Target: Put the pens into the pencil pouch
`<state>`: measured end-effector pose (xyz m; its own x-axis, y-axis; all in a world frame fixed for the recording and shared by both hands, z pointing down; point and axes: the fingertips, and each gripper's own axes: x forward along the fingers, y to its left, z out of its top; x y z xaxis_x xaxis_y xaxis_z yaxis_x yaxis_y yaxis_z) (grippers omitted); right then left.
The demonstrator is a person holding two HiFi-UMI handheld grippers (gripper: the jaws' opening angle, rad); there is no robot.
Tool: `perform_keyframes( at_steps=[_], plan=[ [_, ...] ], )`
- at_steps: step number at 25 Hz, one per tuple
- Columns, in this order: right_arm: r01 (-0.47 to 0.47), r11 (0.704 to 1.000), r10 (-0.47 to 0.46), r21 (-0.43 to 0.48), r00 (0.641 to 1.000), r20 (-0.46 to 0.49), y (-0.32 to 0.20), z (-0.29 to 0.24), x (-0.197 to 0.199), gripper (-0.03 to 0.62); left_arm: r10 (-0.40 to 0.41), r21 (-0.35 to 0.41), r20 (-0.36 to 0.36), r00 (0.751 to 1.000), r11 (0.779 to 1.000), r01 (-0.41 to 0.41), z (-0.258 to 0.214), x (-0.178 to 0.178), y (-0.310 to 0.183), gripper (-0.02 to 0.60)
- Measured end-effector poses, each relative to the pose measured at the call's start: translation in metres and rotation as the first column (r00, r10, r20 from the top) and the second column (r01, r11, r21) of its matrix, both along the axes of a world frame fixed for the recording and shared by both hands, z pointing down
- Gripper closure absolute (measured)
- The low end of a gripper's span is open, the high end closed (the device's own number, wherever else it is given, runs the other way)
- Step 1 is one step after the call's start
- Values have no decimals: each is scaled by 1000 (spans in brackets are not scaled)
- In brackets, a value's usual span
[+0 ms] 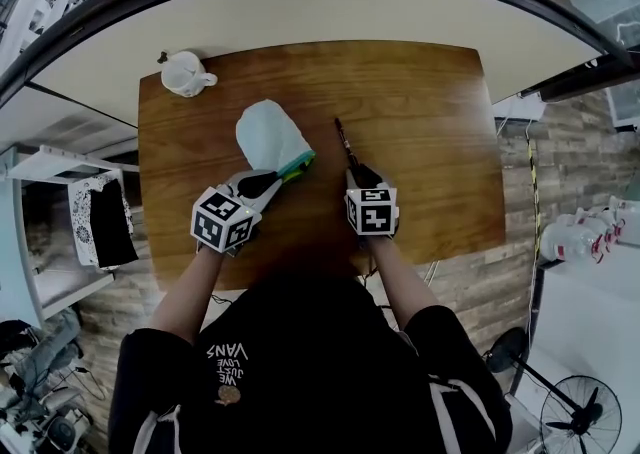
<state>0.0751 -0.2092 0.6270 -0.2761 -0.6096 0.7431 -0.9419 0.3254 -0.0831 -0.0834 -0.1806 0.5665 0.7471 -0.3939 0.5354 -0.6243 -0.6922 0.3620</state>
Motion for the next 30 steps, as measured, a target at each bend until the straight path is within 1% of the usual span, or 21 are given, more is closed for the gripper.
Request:
perform_keyframes(
  at_steps=[1,2,6,10,14,22,27,30],
  plan=[
    [3,1000,-3,2,1000,-9,0,0,1,490,-4,-2,1,1000,1000,4,0,-1,0,537],
    [8,1000,-8,6,1000,-19,1,0,3,522,-8,-4,3,1000,1000,8,0,-2,0,537],
    [20,1000,-20,20,1000,-25,8,-4,5,528,-23,-7,8,1000,1000,23,1,-4,-2,537],
    [17,999,-17,44,1000,8,24,-17,1,528,-29,-3,9,1000,1000,29,2,-4,-5,537],
    [40,997,-43,62,998,56,48,-33,-14,530,-36,0,5,999,999,36,3,-3,-8,537],
    [143,986,-151,81,982,111,89,-58,-53,529,-29,18,1,1000,999,29,-1,1,-14,537],
    [236,969,-243,77,966,91,103,-59,-74,530,13,48,15,1000,999,-14,-4,9,-10,537],
    [277,957,-283,83,956,76,100,-60,-85,530,37,52,13,999,998,-37,-6,14,-3,537]
  ],
)
